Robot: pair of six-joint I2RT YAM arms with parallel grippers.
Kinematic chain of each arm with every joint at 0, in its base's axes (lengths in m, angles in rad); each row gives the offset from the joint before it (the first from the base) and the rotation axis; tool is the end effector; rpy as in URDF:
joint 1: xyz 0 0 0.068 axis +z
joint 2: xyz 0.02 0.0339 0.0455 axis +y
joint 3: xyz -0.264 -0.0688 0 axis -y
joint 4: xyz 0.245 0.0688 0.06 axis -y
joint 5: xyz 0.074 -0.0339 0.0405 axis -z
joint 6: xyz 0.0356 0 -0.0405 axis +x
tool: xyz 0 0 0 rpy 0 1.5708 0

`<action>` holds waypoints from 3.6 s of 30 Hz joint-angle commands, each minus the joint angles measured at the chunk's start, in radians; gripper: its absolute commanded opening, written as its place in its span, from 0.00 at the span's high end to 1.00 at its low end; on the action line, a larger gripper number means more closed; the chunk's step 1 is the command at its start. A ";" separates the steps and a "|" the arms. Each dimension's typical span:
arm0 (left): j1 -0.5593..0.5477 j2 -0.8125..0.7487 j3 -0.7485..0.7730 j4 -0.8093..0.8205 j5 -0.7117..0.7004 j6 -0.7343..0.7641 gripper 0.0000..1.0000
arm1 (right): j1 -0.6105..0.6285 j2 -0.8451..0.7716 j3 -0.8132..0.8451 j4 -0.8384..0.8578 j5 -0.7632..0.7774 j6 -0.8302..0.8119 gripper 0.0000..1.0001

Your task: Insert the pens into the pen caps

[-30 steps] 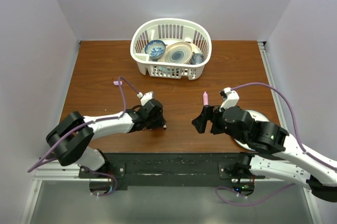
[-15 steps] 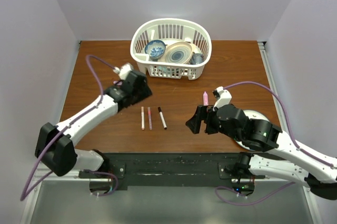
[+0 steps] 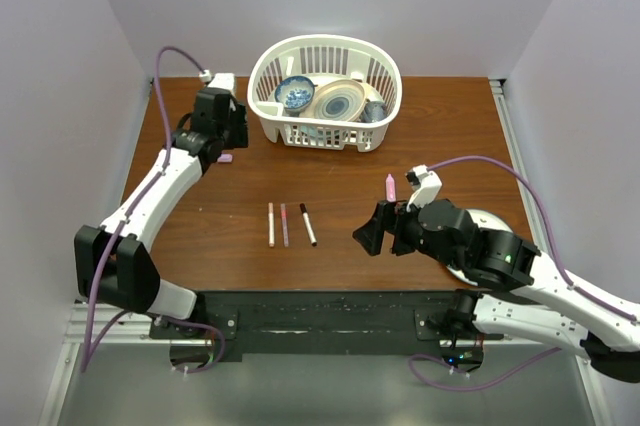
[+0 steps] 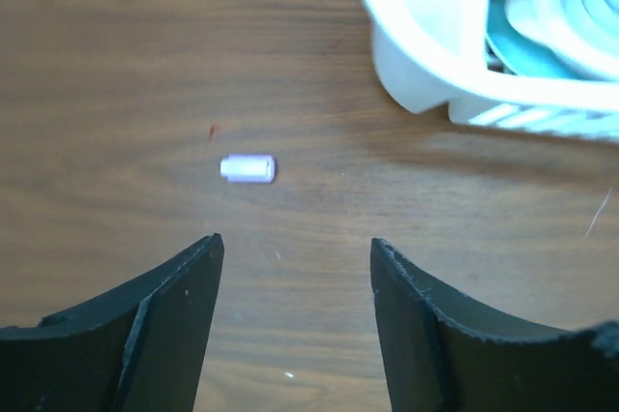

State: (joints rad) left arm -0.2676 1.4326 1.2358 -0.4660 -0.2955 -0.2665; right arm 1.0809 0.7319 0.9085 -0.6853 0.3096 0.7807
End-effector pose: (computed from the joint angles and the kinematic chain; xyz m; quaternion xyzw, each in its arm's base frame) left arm 0.3121 -0.0748 0.3194 -0.0641 0.8889 0.0131 0.4533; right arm 0.0794 0.1259 0.3395 -0.0502 0.8541 0.3220 0.4055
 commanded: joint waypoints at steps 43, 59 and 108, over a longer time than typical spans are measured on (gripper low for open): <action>0.268 0.631 0.254 -0.114 0.509 1.218 0.40 | 0.002 0.140 0.211 -0.079 0.031 -0.159 0.05; 0.202 0.373 0.013 0.021 0.460 0.954 1.00 | 0.004 0.014 0.118 -0.043 -0.032 -0.075 0.06; 0.111 -0.752 -0.697 0.721 0.886 -0.235 1.00 | -0.651 1.037 0.129 0.388 -0.011 -0.463 0.41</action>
State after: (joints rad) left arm -0.1532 0.6815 0.4976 0.2386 0.5732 -0.5129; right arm 0.4316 1.7477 1.0267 -0.3229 0.2295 0.3233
